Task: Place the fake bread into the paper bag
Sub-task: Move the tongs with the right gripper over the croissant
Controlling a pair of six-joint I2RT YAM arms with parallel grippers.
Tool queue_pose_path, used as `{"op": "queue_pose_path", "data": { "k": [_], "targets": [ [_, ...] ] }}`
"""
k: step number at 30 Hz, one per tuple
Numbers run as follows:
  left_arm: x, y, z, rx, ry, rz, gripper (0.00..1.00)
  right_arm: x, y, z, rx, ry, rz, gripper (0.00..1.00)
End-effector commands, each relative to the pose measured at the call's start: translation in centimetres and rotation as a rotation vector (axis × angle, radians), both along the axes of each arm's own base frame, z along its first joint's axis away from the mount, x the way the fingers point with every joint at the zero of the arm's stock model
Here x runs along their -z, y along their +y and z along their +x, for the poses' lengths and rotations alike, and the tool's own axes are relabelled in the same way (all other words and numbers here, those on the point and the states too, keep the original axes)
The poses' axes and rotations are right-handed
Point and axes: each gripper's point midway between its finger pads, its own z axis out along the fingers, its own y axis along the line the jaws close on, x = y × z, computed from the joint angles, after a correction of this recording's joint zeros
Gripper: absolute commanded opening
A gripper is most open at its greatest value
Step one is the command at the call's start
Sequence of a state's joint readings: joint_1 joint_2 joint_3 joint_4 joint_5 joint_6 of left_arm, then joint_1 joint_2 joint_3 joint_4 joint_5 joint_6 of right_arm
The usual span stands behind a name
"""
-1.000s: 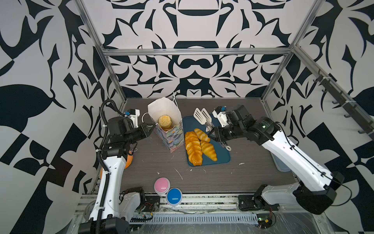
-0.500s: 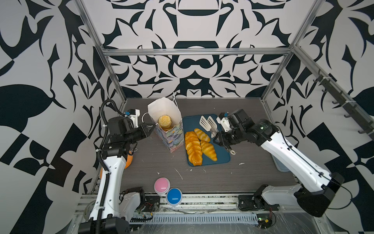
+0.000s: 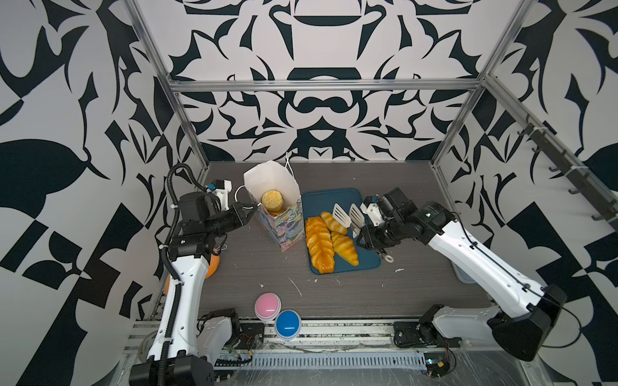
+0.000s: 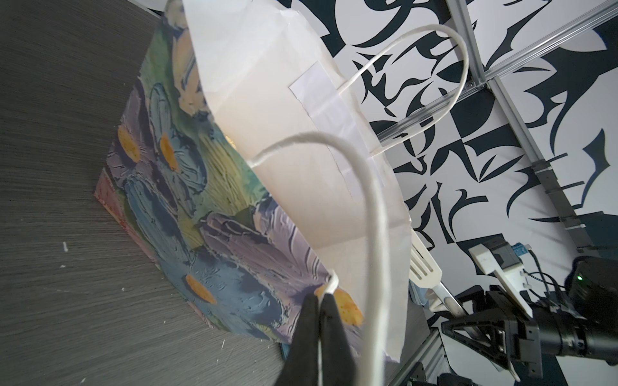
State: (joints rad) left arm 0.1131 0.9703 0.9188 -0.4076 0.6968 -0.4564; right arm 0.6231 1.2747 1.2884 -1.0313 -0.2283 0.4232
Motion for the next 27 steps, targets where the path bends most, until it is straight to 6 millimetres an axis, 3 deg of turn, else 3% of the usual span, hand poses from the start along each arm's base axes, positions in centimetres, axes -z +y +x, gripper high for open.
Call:
{"op": "queue_pose_path", "data": {
  "k": [1,27],
  "targets": [
    [-0.8,0.1,0.2,0.000,-0.015,-0.003,0.00,-0.7,-0.1,-0.2,-0.006,-0.031,0.032,0.48],
    [-0.2,0.1,0.3,0.001,-0.006,-0.004,0.00,5.1,-1.1,-2.0,0.002,0.101,-0.026,0.54]
  ]
}}
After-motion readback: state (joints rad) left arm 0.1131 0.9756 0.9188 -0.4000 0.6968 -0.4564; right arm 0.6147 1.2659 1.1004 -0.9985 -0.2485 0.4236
